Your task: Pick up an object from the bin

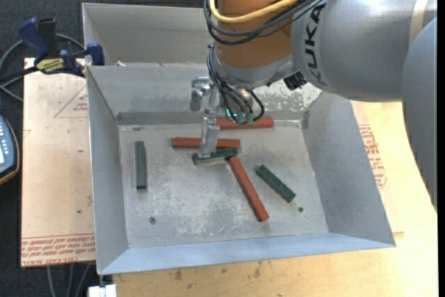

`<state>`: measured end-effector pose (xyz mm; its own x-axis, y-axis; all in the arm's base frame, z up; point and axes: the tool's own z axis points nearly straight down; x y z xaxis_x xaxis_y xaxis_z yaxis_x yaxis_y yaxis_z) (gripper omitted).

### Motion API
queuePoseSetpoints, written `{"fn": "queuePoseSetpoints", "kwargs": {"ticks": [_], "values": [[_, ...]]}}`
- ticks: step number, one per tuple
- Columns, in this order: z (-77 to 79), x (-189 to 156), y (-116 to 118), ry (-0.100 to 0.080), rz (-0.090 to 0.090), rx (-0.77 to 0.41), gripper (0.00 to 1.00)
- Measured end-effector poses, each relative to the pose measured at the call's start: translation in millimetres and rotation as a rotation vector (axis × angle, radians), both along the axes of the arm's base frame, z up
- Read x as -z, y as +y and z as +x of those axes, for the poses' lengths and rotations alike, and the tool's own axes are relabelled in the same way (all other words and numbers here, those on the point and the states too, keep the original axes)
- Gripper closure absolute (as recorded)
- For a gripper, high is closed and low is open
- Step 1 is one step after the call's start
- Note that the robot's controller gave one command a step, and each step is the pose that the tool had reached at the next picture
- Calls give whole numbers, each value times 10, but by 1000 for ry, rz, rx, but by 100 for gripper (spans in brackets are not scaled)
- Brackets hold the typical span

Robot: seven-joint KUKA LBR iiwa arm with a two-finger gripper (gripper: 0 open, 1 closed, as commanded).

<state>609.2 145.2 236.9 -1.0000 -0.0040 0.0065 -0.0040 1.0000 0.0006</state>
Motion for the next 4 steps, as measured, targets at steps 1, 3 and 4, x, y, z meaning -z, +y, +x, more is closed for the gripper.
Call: {"fn": "queuePoseSetpoints", "kwargs": {"ticks": [1,3,4], "values": [[19,1078,-1066,-1,-3,-110,0],[285,1634,-788,-14,3,262,100],[271,1656,-792,-10,1,262,0]]}}
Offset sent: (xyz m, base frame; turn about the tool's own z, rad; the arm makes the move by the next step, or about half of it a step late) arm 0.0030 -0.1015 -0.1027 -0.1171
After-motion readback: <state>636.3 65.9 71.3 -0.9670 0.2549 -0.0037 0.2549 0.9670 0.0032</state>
